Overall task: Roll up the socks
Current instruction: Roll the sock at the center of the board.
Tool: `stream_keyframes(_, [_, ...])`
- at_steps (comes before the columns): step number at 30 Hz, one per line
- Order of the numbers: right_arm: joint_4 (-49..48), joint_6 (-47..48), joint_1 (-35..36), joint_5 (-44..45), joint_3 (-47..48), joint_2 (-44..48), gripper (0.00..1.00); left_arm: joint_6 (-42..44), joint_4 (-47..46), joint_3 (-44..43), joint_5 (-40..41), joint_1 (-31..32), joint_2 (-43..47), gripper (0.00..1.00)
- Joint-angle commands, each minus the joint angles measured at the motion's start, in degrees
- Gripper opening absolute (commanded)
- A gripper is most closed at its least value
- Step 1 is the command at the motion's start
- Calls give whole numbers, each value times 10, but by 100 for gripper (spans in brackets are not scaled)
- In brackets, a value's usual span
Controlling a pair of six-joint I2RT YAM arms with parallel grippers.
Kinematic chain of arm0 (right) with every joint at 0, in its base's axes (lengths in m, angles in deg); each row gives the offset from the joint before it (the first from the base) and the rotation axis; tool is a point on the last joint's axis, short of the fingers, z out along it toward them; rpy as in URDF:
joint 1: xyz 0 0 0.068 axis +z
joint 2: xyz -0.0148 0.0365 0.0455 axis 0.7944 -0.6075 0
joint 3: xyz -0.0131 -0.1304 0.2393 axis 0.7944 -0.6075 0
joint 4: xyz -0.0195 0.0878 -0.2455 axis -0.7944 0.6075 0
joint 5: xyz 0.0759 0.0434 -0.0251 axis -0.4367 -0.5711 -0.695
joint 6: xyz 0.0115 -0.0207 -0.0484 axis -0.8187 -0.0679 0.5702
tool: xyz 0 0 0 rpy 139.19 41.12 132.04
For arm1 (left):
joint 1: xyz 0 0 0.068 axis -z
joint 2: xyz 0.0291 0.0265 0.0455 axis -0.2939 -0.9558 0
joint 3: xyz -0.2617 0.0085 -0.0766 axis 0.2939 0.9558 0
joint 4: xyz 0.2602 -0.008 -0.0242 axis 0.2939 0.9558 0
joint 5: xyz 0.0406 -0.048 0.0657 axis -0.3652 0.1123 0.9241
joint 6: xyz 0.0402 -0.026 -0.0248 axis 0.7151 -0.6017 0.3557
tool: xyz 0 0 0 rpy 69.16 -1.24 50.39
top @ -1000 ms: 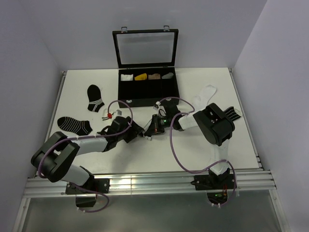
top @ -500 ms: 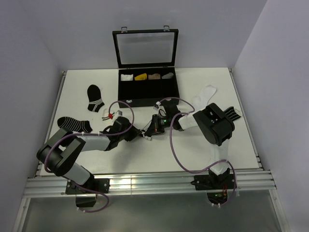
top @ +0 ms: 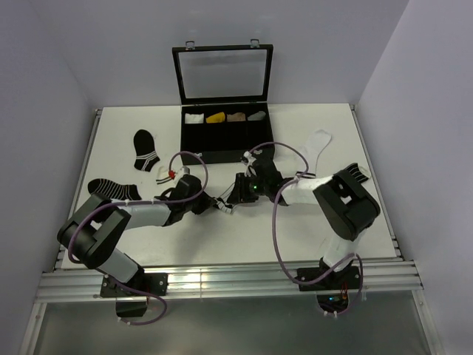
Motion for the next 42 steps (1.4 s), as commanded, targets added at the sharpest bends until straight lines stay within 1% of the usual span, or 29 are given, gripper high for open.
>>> stream_keyframes(1, [34, 77, 44, 171, -20, 76, 37, 23, 66, -22, 22, 3, -7, 0])
stream_keyframes(3, [44, 107, 69, 226, -28, 109, 37, 27, 84, -37, 26, 3, -9, 0])
stream_keyframes(4, [46, 117, 82, 286, -33, 117, 37, 29, 97, -42, 27, 3, -10, 0])
stream_keyframes(5, [47, 136, 110, 310, -35, 128, 37, 31, 103, -46, 26, 3, -11, 0])
stream_keyframes(8, [33, 164, 155, 369, -44, 149, 37, 33, 120, -58, 26, 3, -14, 0])
stream_keyframes(14, [24, 203, 194, 405, -30, 126, 37, 32, 133, -72, 19, 2, -20, 0])
stream_keyframes(21, [26, 229, 238, 443, -1, 91, 37, 31, 132, -73, 12, 3, -22, 0])
stream_keyframes(27, [40, 232, 253, 462, 21, 60, 38, 31, 128, -73, 7, 3, -26, 0])
stream_keyframes(28, [43, 234, 256, 467, 23, 54, 40, 31, 127, -73, 7, 3, -27, 0])
stream_keyframes(32, [60, 230, 261, 476, 39, 34, 42, 30, 125, -72, 5, 3, -26, 0])
stream_keyframes(38, [96, 220, 263, 493, 67, -5, 42, 19, 119, -64, 2, 3, -18, 0])
stream_keyframes(40, [107, 215, 263, 503, 80, -20, 39, 16, 117, -63, 1, 3, -13, 0])
stream_keyframes(41, [120, 211, 263, 506, 84, -24, 33, 13, 116, -59, 0, 2, -12, 0])
stream_keyframes(42, [124, 209, 263, 513, 91, -30, 29, 11, 111, -58, 0, 3, -7, 0])
